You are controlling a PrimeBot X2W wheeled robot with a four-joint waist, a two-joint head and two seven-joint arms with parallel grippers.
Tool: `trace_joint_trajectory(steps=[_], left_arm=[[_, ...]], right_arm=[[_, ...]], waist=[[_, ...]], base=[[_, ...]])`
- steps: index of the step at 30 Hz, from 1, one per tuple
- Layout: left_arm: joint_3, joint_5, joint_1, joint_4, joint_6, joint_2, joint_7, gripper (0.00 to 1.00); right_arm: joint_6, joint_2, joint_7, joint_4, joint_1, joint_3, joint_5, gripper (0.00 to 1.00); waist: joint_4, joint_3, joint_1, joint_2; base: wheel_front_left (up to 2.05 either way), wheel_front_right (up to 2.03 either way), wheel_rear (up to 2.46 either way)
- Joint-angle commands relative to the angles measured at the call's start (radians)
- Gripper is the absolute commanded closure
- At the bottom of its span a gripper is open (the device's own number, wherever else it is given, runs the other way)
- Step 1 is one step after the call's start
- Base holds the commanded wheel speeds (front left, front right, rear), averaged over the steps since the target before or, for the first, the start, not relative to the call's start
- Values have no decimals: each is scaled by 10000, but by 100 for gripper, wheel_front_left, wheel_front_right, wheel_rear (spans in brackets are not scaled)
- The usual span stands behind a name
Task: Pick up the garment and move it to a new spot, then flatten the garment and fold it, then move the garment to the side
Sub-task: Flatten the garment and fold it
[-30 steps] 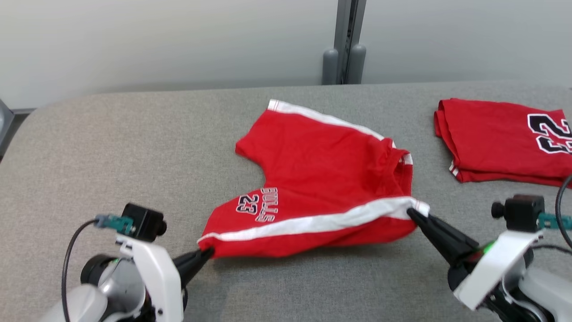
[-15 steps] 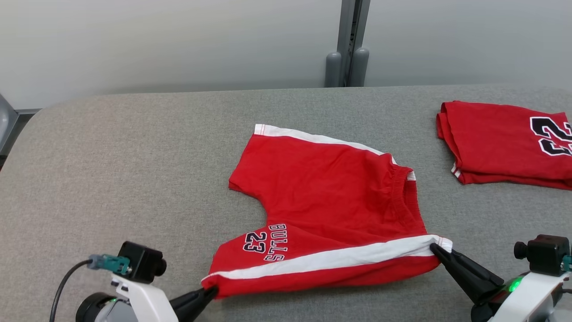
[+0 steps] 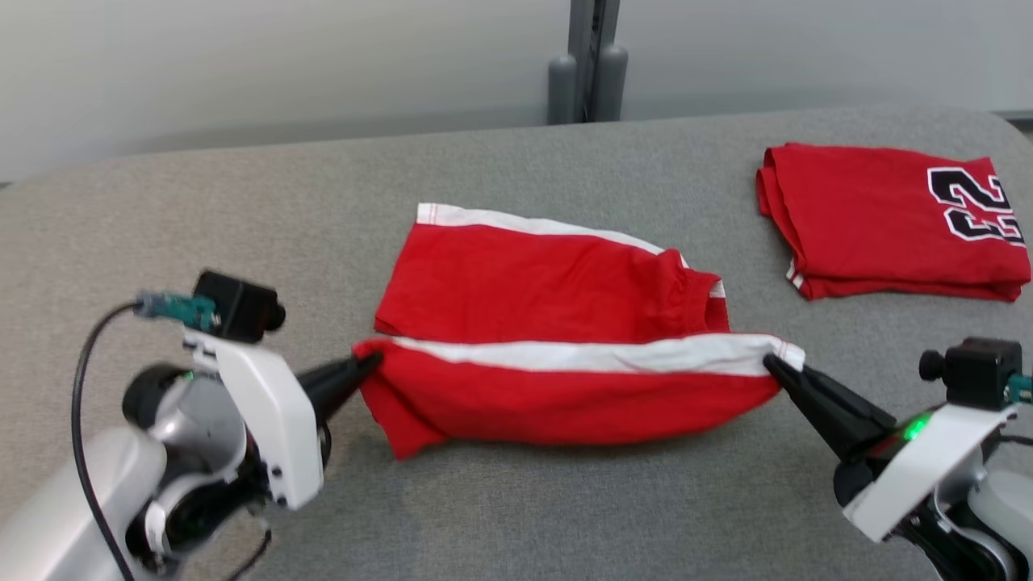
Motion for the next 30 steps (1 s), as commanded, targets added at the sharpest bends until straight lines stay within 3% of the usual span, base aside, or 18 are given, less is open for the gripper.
trace_joint_trajectory(steps=[1, 15, 23, 30], left_arm=[[53, 119, -295, 153, -82, -28, 17, 100], [91, 759, -4134, 3169, -764, -935, 465, 100], [53, 1139, -5720, 5013, -1050, -1389, 307, 100], [-87, 1506, -6707, 6736, -1260, -1712, 34, 100]], right_arm=[[23, 85, -54, 86, -190, -34, 33, 100], [23, 1006, -493, 1174, -2211, -229, -71, 100], [18, 1670, -502, 1407, -2679, -1102, -635, 100], [14, 1987, -504, 2063, -3005, -1140, -882, 100]], waist=[[-219, 340, 1, 0], [-1037, 2405, 1, 0], [-1317, 3152, 1, 0], [-1433, 3517, 1, 0]], base=[[0, 0, 0], [0, 0, 0], [0, 0, 0], [0, 0, 0]])
